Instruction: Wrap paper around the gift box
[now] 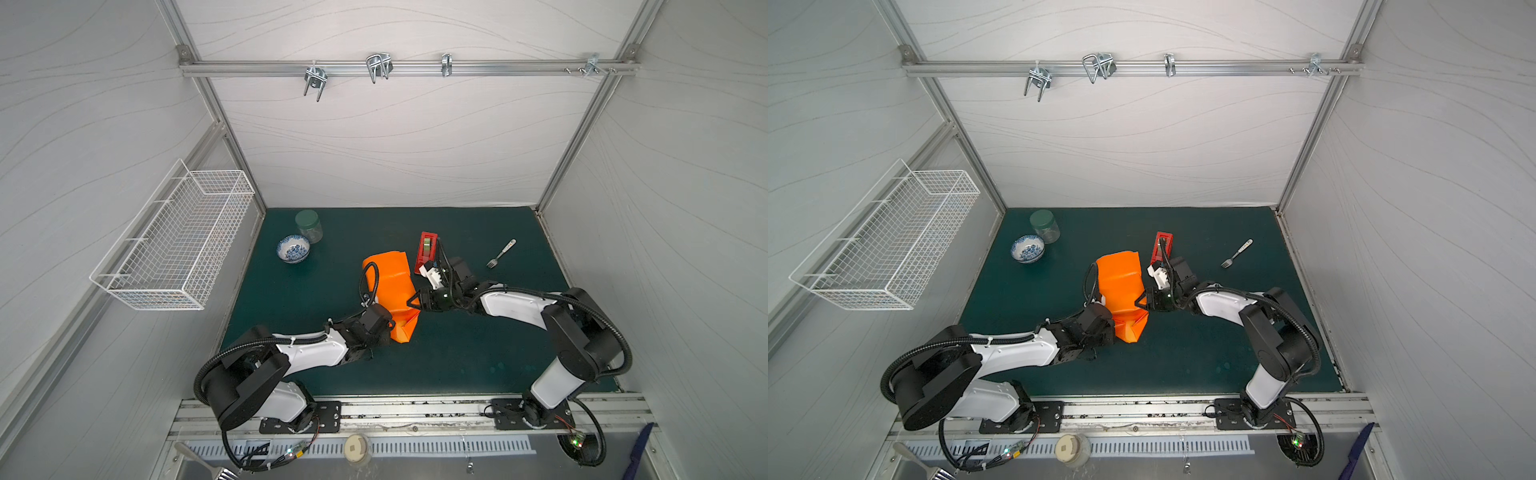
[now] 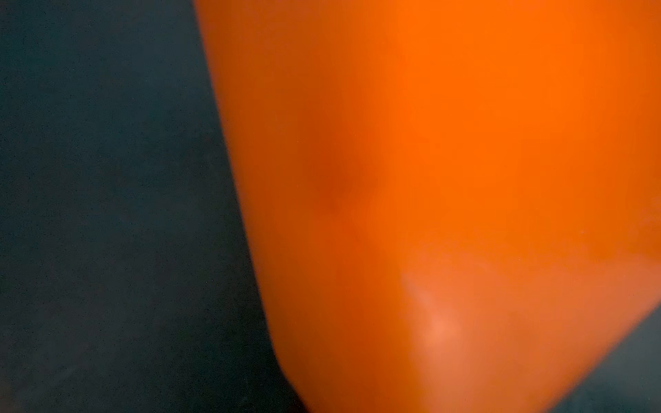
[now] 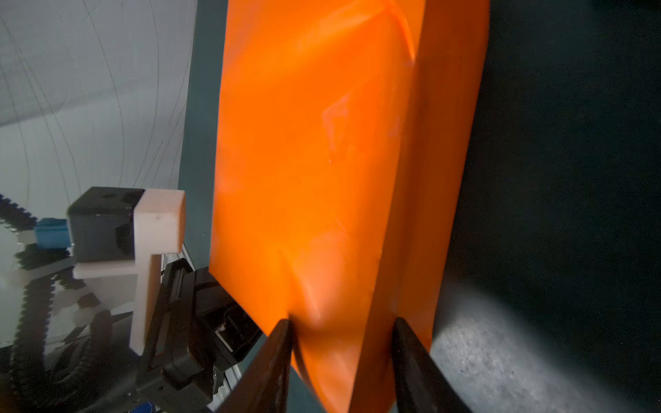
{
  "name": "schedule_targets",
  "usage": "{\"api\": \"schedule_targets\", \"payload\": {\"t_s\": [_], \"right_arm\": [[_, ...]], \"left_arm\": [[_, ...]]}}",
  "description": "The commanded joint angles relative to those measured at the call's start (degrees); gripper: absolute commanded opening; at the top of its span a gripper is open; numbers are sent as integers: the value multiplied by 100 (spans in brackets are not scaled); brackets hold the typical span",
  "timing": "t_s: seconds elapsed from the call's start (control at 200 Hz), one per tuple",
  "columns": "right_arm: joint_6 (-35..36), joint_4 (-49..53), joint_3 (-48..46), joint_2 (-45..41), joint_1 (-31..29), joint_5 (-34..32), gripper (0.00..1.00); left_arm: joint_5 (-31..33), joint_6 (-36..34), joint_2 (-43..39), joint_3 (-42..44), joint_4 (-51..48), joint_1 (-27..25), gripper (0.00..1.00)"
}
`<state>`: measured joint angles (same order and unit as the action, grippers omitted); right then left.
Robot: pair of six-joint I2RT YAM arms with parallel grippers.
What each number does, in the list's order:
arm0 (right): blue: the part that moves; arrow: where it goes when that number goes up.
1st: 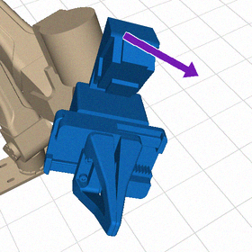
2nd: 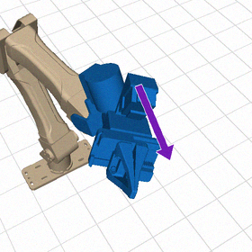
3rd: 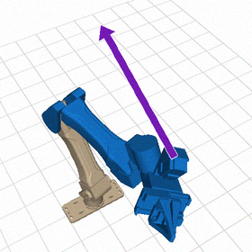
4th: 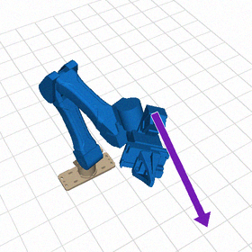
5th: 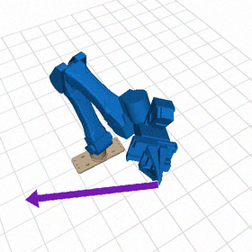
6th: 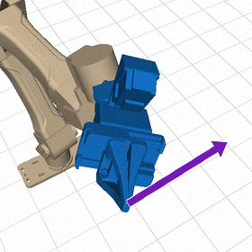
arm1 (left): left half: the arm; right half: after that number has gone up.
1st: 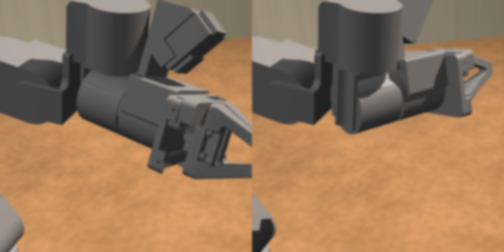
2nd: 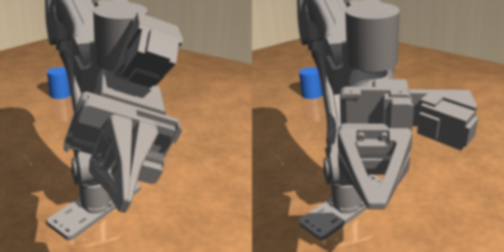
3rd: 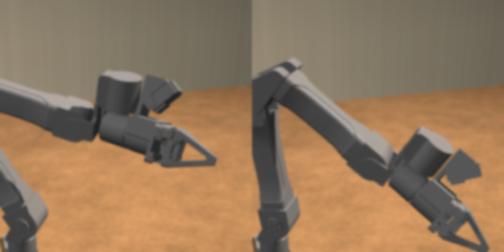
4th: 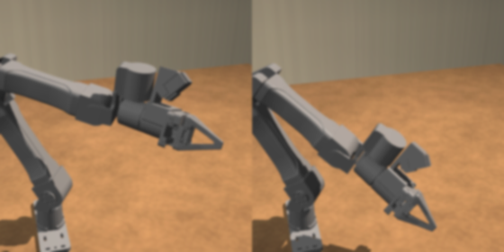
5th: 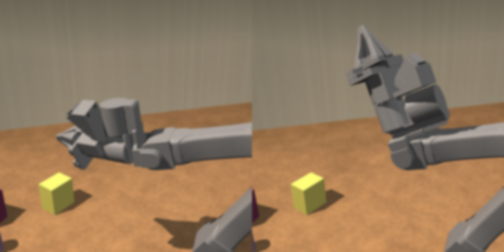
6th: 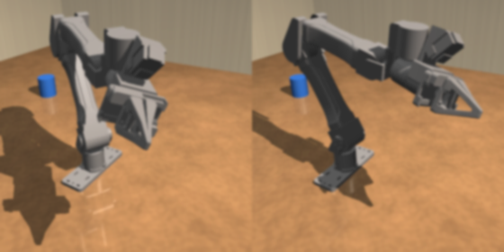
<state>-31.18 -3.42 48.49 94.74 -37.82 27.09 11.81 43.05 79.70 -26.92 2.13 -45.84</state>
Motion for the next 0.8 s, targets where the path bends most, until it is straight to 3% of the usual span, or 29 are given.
{"api": "schedule_targets", "payload": {"t_s": [0.0, 0.17, 0.34, 0.795], "right_arm": [[76, 421, -120, 54, -84, -266, 45], [85, 430, -103, 78, -80, -261, 45], [65, 413, -94, 86, -85, -266, 45], [54, 422, -102, 61, -111, -283, 45]], "left_arm": [[363, -18, 177, -84, -485, 70, 0], [394, -73, 70, -80, -624, 72, 0], [26, -78, -119, 104, -568, 50, 0], [-174, -130, 109, -48, -447, -519, 0]]}}
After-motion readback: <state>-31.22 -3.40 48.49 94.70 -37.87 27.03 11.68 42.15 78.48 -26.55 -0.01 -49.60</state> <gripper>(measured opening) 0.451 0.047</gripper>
